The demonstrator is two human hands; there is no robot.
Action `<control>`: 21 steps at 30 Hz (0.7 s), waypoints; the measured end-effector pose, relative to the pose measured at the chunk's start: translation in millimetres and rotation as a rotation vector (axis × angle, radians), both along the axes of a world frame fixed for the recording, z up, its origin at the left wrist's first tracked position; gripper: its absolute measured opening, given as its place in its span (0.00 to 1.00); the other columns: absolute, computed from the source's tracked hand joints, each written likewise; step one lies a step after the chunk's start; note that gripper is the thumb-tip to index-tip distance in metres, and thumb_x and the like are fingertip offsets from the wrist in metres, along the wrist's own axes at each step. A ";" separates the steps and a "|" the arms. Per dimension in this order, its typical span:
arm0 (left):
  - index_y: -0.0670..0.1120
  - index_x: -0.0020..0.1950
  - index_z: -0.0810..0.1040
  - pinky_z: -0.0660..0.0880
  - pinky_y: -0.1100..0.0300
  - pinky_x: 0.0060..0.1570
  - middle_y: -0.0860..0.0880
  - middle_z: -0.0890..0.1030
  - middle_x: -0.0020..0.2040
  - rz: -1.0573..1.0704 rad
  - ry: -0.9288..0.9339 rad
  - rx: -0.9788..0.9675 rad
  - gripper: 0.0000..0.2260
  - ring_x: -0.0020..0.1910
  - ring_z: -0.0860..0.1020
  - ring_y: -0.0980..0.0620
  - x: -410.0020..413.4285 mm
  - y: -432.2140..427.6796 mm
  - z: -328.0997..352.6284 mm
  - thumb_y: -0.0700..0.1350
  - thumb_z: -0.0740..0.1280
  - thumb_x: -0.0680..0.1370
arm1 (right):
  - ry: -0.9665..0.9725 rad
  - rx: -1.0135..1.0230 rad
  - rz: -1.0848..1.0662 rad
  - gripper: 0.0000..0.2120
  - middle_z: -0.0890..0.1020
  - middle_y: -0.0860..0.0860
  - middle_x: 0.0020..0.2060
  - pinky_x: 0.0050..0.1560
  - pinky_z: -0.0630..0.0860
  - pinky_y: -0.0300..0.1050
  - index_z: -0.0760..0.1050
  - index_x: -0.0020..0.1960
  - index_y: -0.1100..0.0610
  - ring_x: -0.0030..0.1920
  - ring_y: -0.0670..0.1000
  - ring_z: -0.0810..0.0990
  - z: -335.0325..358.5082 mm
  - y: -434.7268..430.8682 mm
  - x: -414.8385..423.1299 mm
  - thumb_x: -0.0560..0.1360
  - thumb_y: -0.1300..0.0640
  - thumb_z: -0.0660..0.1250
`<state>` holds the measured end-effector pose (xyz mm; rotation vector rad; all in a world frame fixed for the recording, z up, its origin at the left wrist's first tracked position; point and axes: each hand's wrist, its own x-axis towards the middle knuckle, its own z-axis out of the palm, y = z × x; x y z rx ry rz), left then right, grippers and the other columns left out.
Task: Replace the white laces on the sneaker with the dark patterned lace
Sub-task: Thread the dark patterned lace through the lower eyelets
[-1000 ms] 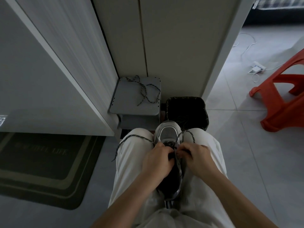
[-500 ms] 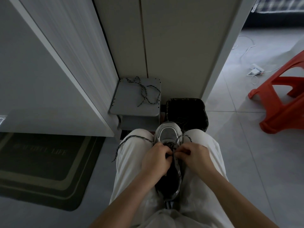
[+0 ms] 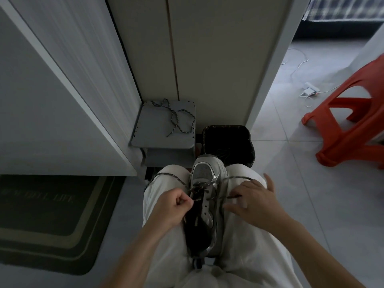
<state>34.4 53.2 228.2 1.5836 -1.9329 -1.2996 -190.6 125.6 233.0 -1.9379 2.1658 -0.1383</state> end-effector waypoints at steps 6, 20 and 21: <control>0.49 0.35 0.75 0.70 0.69 0.34 0.54 0.78 0.32 0.001 0.035 0.026 0.09 0.31 0.74 0.60 -11.0 5.8 0.7 0.39 0.68 0.74 | -0.041 0.088 0.045 0.48 0.83 0.51 0.49 0.62 0.65 0.47 0.46 0.75 0.60 0.52 0.52 0.80 -7.5 2.3 66.3 0.68 0.30 0.55; 0.49 0.37 0.71 0.76 0.54 0.45 0.49 0.80 0.40 0.059 -0.115 -0.064 0.09 0.41 0.79 0.48 -3.8 -1.6 6.1 0.42 0.65 0.77 | 0.027 0.123 -0.051 0.34 0.78 0.45 0.54 0.57 0.62 0.47 0.62 0.68 0.43 0.57 0.51 0.74 -6.7 -5.4 34.4 0.65 0.36 0.62; 0.49 0.37 0.72 0.77 0.52 0.44 0.49 0.80 0.40 0.114 -0.157 -0.078 0.09 0.40 0.79 0.47 13.5 -6.8 3.6 0.43 0.65 0.77 | 0.082 0.092 -0.078 0.31 0.76 0.44 0.55 0.56 0.59 0.48 0.66 0.64 0.42 0.58 0.51 0.72 -5.1 -4.3 33.6 0.63 0.35 0.61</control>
